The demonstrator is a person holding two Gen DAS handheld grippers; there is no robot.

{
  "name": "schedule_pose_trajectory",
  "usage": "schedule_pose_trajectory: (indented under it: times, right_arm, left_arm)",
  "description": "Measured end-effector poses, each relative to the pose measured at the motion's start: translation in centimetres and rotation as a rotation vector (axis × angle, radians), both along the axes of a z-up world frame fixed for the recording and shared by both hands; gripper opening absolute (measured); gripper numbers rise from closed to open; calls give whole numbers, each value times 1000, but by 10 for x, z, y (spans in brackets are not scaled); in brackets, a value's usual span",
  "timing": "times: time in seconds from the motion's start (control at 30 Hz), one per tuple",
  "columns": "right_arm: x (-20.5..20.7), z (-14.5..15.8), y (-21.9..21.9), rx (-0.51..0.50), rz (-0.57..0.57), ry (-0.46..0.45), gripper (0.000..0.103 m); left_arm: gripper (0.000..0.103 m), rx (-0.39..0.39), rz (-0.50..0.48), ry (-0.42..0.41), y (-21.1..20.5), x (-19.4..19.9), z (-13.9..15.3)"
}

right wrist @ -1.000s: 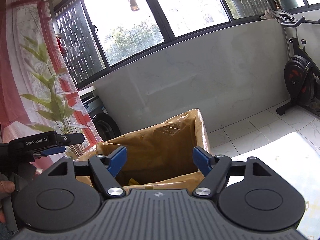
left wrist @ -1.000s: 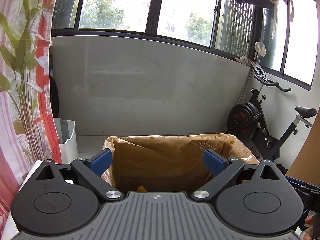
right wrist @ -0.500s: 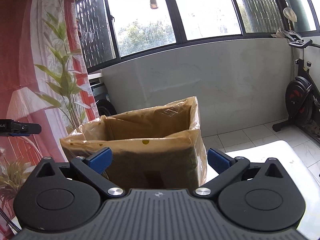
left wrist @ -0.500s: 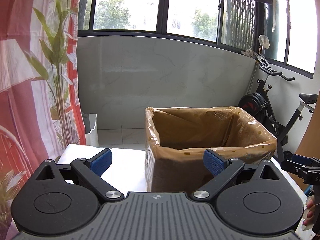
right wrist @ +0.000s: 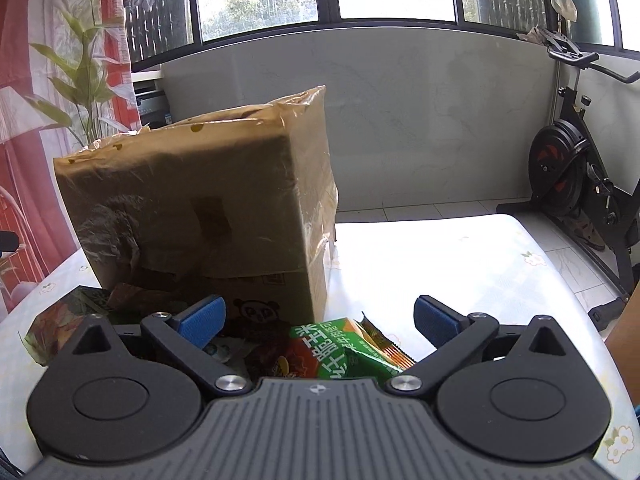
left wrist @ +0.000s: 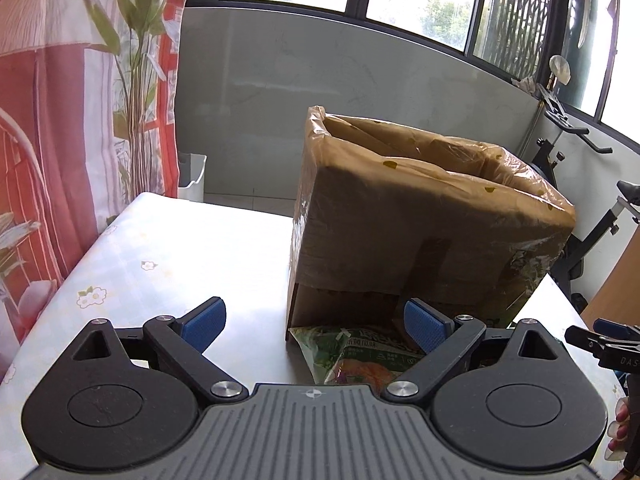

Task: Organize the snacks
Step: 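Move both tools back down toward the remaining green snack bags, then grasp the green cucumber chip bag with the left tool while the right tool grasps the green-red bag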

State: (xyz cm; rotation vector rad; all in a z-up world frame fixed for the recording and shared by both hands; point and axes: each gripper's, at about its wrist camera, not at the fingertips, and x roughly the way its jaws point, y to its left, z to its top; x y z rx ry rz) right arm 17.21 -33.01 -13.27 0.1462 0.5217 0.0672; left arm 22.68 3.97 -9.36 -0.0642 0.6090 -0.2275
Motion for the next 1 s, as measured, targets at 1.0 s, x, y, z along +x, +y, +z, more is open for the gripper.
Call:
schedule_pose_trajectory:
  times: [1.0]
  right_arm:
    - [14, -60, -35, 167, -131, 181, 103]
  left_arm:
    - [95, -76, -146, 248, -15, 41, -96]
